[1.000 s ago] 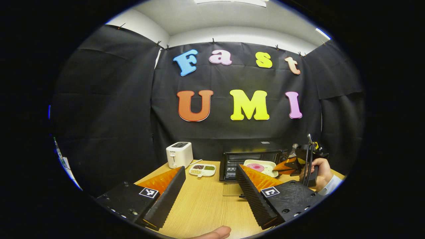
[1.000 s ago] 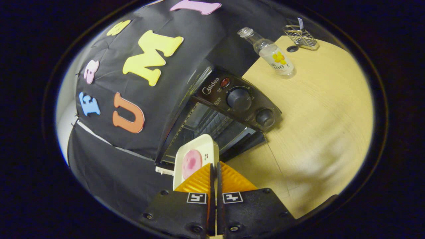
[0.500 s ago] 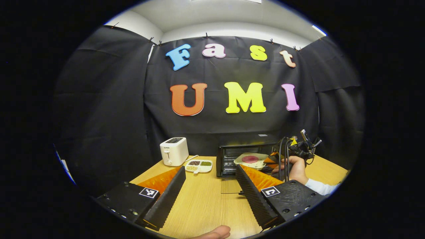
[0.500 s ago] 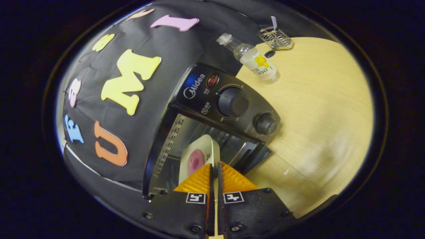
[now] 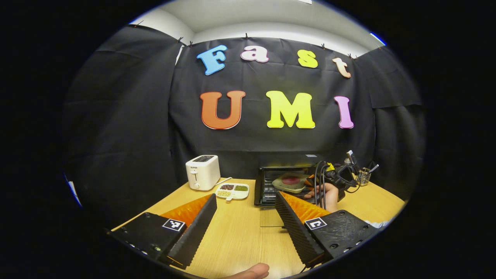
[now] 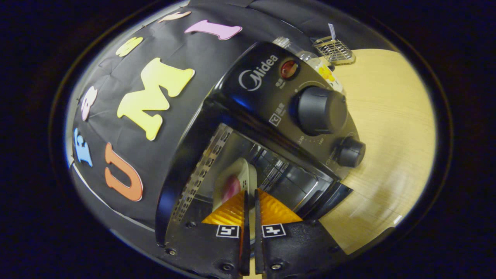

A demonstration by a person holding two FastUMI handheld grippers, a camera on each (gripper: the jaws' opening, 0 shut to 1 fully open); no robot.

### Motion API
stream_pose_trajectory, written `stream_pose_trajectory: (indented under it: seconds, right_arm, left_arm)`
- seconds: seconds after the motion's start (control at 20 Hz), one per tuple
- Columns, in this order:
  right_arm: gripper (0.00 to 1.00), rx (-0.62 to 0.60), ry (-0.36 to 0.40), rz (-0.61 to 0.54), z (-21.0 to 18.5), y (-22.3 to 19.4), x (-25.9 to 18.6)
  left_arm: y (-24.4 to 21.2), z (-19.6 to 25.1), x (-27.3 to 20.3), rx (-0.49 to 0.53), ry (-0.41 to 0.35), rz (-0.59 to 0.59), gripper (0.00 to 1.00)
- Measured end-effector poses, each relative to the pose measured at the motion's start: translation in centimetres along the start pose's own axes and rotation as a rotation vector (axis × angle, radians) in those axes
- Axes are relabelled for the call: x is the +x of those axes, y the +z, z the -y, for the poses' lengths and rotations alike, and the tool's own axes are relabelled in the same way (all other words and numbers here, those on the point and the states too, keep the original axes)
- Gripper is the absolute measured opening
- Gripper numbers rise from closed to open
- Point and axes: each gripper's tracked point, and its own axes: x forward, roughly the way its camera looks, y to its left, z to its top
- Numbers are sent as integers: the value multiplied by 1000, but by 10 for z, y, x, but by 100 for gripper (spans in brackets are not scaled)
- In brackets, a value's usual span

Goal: Open the electric oven with the left hand, put the food in, and close the electric oven.

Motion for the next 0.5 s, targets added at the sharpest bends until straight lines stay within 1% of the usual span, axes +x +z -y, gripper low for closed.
stream_pose_trajectory:
  seconds: [0.05, 0.15, 0.25, 0.3, 0.4, 0.45, 0.5]
  right_arm:
    - [8, -25, -2, 0, 2, -1, 2]
    - [9, -38, 25, -9, -3, -2, 8]
    - [12, -45, 36, -7, 0, 1, 7]
    - [11, -52, 49, -3, -1, 2, 4]
    - [35, -94, 67, 7, -1, 3, -6]
    - [39, -122, 70, 13, 1, 3, -13]
    - [48, -149, 80, 13, 2, 1, -22]
  left_arm:
    - [-2, 1, 3, -1, -2, -9, 96]
    - [-3, 6, 7, 6, -9, -18, 96]
    - [-3, 12, 13, 11, -17, -21, 96]
    - [-2, 15, 16, 11, -23, -27, 96]
    - [0, 23, 23, 12, -36, -25, 96]
    - [1, 26, 27, 10, -41, -26, 96]
    - [1, 28, 31, 11, -46, -25, 96]
